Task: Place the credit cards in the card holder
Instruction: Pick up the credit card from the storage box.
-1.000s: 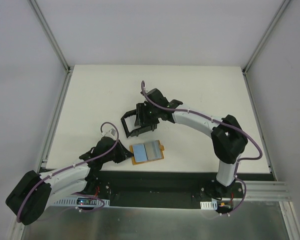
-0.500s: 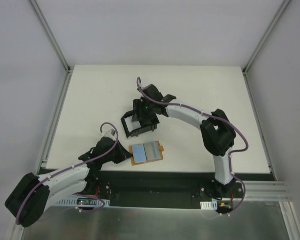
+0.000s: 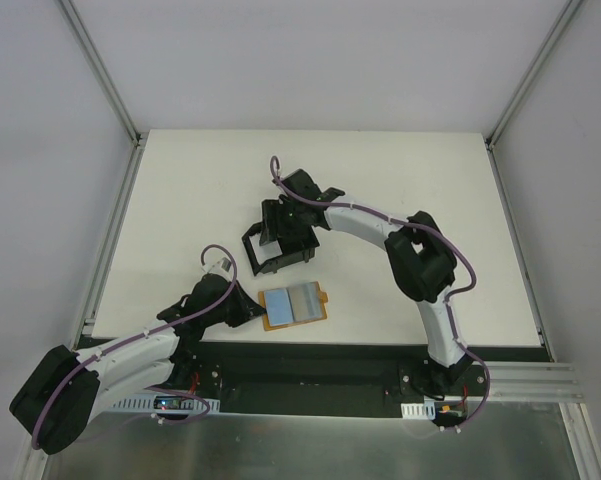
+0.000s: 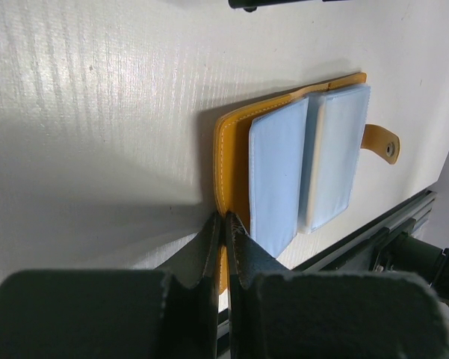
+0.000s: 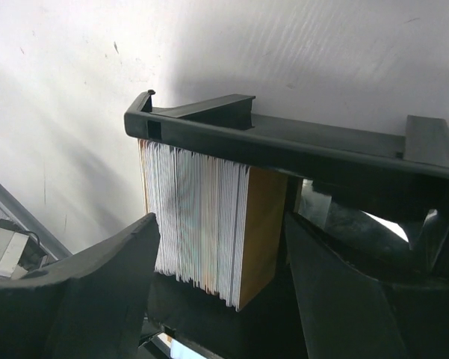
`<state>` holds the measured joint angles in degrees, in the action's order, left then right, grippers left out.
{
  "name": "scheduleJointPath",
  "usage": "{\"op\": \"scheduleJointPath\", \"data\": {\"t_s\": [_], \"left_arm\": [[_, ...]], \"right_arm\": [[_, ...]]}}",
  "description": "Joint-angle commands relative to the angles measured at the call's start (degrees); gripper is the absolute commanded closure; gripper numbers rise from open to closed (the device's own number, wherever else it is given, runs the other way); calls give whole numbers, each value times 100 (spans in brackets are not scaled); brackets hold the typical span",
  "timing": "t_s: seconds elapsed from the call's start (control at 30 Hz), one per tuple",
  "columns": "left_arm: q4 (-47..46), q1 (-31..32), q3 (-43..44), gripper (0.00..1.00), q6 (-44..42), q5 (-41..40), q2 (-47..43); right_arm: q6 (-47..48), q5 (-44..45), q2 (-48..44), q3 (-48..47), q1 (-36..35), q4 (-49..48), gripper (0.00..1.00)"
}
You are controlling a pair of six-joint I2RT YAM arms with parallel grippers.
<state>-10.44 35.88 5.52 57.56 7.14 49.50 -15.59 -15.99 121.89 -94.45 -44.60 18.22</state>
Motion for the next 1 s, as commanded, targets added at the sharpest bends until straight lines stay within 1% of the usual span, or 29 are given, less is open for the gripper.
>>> {"op": "scheduleJointPath", "data": {"t_s": [0.0,0.17,0.57,0.8,0.87,0.97], "left_arm": [[666,-72,-113,100,-272,-239,174],[648,-90,-86,100,-298,-221,253],[639,-81,-77,100,-289,-213,227],[622,-90,-69,100,-289,-186,271],[622,-90,-60,100,-298,-186,289],[604,-90,-51,100,-289,-177,306]], "right_arm": [[-102,-317,204,-223,22,-178,29],[-145,-431,213,-126,30,-292,28],[-137,-493,-279,111,48,-460,36],[-137,-467,-455,217,48,-486,37],[-128,-475,-473,234,39,-477,39],[-128,-493,-490,235,39,-468,44]]}}
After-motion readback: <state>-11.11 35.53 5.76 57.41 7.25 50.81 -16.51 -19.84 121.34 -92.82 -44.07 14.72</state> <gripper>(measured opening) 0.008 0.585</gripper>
